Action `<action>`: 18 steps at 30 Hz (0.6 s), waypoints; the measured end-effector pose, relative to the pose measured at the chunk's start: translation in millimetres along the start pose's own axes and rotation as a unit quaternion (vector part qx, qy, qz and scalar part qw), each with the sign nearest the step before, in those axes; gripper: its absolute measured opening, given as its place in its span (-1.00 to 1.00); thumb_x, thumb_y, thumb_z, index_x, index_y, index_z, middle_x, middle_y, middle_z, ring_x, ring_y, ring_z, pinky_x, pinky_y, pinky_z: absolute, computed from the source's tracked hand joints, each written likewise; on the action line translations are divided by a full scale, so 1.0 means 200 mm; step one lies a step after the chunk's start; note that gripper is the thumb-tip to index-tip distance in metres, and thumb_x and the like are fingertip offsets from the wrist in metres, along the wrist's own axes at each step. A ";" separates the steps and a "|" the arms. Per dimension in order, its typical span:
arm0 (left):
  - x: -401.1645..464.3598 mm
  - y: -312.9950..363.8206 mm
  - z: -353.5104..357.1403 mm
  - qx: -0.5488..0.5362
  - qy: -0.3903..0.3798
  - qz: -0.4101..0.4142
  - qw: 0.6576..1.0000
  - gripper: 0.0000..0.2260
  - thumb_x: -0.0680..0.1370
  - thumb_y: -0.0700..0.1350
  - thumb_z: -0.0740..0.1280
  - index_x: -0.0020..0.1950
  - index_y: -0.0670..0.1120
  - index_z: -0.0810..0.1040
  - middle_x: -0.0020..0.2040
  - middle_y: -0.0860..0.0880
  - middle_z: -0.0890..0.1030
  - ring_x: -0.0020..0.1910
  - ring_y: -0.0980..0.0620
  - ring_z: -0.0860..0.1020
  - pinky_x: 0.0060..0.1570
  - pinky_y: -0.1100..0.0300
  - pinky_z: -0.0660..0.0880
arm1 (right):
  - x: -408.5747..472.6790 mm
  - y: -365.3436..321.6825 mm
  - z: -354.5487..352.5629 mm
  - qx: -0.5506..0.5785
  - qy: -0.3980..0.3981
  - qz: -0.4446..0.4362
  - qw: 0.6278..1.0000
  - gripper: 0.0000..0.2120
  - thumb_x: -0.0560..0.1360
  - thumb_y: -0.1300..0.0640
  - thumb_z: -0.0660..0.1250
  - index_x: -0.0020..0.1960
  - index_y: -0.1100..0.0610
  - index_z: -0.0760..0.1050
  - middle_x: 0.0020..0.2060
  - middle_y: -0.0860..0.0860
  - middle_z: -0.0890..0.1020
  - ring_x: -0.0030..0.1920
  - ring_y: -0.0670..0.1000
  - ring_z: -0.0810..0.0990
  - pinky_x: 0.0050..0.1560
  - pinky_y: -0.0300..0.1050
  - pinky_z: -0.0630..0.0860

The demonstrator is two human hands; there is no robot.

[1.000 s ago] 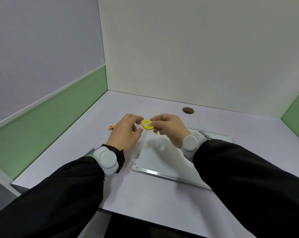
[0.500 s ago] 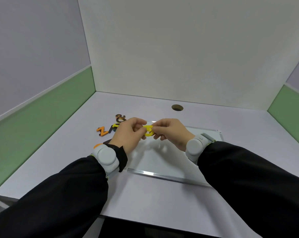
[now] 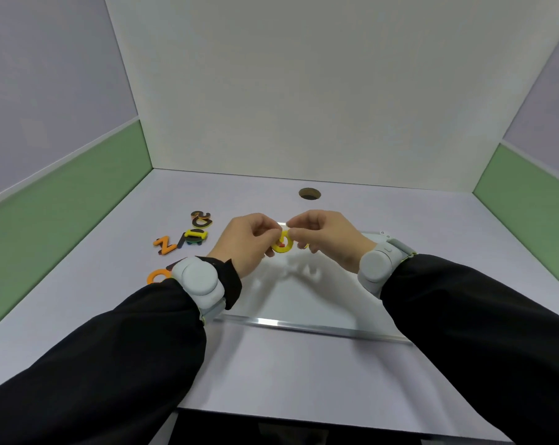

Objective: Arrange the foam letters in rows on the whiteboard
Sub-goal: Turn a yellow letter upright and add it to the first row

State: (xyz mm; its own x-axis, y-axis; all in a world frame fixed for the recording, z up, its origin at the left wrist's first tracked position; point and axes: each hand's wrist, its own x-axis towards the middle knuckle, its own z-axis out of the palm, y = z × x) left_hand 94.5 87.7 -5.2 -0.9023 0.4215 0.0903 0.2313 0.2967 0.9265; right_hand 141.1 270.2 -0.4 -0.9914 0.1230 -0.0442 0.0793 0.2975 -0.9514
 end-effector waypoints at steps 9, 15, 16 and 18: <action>0.06 0.05 0.12 -0.043 0.009 -0.002 0.999 -0.83 0.58 -0.07 0.36 0.10 -0.13 0.60 -0.17 -0.03 0.67 -0.37 0.19 0.60 -0.32 0.31 0.50 | -0.05 0.02 -0.11 0.001 -0.018 0.010 1.000 -0.85 0.45 0.27 0.43 0.02 0.22 0.65 -0.24 0.12 0.69 -0.28 0.00 0.55 -0.27 -0.17 0.39; 0.04 0.03 0.19 -0.033 -0.022 -0.002 0.999 -0.83 0.54 -0.09 0.40 0.11 -0.08 0.59 -0.18 -0.02 0.71 -0.26 0.07 0.68 -0.23 0.20 0.54 | -0.06 0.07 -0.17 0.054 0.016 0.042 0.998 -0.82 0.46 0.29 0.44 0.03 0.34 0.58 -0.21 0.15 0.70 -0.26 0.04 0.60 -0.25 -0.14 0.42; 0.04 0.03 0.20 -0.025 -0.021 0.006 0.999 -0.85 0.54 -0.10 0.40 0.09 -0.07 0.60 -0.19 -0.01 0.71 -0.26 0.07 0.67 -0.22 0.19 0.54 | -0.06 0.07 -0.18 0.042 0.007 0.047 0.998 -0.83 0.47 0.27 0.43 0.03 0.33 0.58 -0.19 0.15 0.70 -0.25 0.04 0.62 -0.24 -0.14 0.43; 0.05 0.02 0.22 -0.004 -0.029 0.013 0.999 -0.89 0.54 -0.08 0.39 0.05 0.01 0.63 -0.20 0.01 0.70 -0.29 0.11 0.65 -0.16 0.15 0.58 | -0.07 0.08 -0.21 0.025 0.011 0.038 0.999 -0.82 0.48 0.22 0.44 0.04 0.29 0.61 -0.18 0.10 0.70 -0.23 0.01 0.63 -0.23 -0.15 0.44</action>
State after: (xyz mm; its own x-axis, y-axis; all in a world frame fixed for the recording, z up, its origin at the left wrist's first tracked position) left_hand 102.8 131.3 -16.0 -0.8737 0.4773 0.0936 0.2514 0.2785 0.9269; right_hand 160.9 312.0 -2.1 -0.9802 0.1647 -0.1102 0.1481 0.2393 -0.9596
